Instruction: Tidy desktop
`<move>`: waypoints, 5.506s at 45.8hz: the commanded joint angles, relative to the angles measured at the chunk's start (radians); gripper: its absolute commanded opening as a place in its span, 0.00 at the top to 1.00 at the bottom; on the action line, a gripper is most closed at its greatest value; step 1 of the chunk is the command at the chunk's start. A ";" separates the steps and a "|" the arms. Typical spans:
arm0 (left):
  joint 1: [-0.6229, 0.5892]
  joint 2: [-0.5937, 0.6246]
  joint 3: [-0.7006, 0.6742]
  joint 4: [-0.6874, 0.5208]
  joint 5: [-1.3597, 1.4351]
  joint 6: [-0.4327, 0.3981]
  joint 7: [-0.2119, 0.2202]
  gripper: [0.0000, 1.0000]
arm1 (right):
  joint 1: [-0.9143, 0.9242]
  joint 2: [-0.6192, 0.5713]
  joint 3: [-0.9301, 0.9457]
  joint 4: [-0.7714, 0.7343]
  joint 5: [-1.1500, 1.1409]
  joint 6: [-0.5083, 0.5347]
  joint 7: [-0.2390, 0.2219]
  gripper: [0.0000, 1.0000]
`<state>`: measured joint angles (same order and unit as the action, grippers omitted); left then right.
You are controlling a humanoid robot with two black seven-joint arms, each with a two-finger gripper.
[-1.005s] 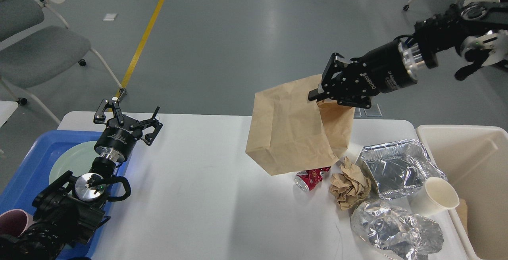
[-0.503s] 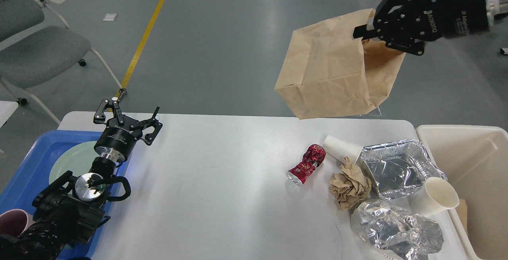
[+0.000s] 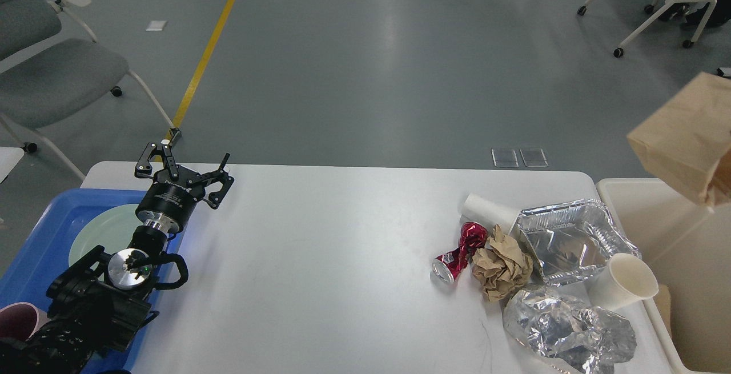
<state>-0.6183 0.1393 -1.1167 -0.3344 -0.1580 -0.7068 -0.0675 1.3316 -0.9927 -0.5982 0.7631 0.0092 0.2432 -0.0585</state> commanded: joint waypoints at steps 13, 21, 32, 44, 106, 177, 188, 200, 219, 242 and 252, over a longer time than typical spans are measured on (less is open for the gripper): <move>0.000 0.000 0.000 0.000 0.000 0.000 0.000 0.04 | -0.356 0.111 0.009 -0.103 0.008 -0.170 0.003 0.00; 0.000 -0.001 0.000 0.000 0.000 0.000 0.000 0.04 | -0.396 0.129 0.008 -0.114 0.008 -0.176 0.003 0.00; 0.000 0.000 0.000 0.000 0.000 0.000 0.002 0.04 | -0.269 0.204 -0.053 -0.091 -0.018 -0.165 0.002 0.00; 0.000 0.000 0.000 0.000 0.000 0.001 0.000 0.04 | 0.262 0.371 -0.575 0.110 -0.084 -0.130 0.002 0.00; 0.000 0.000 0.000 0.000 0.000 0.001 0.000 0.04 | 0.291 0.325 -0.709 0.282 -0.057 0.344 0.000 0.00; 0.000 0.000 -0.002 0.000 0.000 0.000 0.000 0.04 | -0.017 0.299 -0.462 0.302 -0.054 -0.084 0.003 1.00; 0.000 0.000 0.000 0.000 0.000 0.001 0.000 0.04 | 0.168 0.151 -0.474 0.371 -0.061 0.039 0.003 1.00; 0.000 0.000 0.000 0.000 0.000 0.000 0.000 0.04 | 0.552 0.008 -0.473 0.369 -0.063 0.367 0.000 1.00; 0.000 0.000 -0.002 0.000 0.000 0.001 0.000 0.04 | 0.931 -0.164 -0.253 0.358 -0.066 0.624 -0.030 1.00; 0.000 0.000 -0.002 0.000 0.000 0.000 0.000 0.04 | 0.258 -0.155 -0.219 0.171 -0.054 0.015 -0.058 1.00; 0.000 0.000 0.000 0.000 0.000 0.000 0.000 0.04 | -0.075 0.015 -0.204 0.067 -0.052 -0.182 -0.053 0.05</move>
<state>-0.6183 0.1395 -1.1175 -0.3344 -0.1580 -0.7066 -0.0674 1.4168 -1.0778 -0.8092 0.9117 -0.0441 0.1615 -0.1151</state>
